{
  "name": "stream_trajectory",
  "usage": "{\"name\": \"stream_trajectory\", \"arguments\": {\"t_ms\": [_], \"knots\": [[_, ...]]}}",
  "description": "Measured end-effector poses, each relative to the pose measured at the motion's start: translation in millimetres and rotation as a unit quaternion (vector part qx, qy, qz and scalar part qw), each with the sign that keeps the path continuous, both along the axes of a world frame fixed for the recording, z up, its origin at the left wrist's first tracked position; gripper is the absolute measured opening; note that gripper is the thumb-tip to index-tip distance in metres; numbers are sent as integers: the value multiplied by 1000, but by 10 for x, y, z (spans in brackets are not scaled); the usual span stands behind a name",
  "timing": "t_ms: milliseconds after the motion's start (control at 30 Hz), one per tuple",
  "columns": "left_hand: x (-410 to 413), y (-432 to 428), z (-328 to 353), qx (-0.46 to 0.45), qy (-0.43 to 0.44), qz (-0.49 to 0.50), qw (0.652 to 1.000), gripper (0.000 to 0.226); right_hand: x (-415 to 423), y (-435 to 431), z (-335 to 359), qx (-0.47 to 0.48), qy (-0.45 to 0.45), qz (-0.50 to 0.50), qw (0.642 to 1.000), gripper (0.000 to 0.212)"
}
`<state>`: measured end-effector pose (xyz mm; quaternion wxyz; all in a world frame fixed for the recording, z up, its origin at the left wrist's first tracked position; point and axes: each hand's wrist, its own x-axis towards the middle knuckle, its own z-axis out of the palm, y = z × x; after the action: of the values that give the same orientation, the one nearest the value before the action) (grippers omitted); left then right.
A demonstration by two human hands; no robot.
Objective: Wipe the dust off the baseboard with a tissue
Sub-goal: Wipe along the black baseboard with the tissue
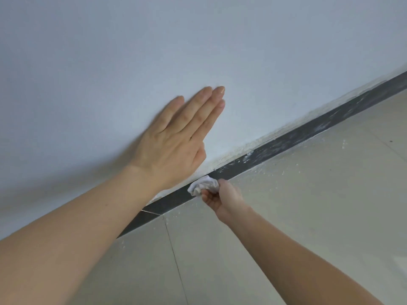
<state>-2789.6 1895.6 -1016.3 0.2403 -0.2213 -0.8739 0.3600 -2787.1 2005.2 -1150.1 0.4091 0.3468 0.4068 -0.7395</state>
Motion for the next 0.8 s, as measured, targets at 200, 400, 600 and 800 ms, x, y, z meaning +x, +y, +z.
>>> {"name": "stream_trajectory", "arguments": {"t_ms": [200, 400, 600, 800], "knots": [[-17, -70, -20, -72, -12, 3, 997, 68, -598, 510, 50, 47, 10, -102, 994, 31], [-14, -44, 17, -59, -19, 11, 998, 67, -663, 986, -83, 116, 96, -190, 970, 44], [-2, -57, 56, -63, -31, -7, 998, 67, -62, 283, -20, 60, 56, 84, 993, 26], [36, -74, 100, -50, -61, -14, 997, 66, -530, 450, -210, 77, 79, -46, 993, 20]]}}
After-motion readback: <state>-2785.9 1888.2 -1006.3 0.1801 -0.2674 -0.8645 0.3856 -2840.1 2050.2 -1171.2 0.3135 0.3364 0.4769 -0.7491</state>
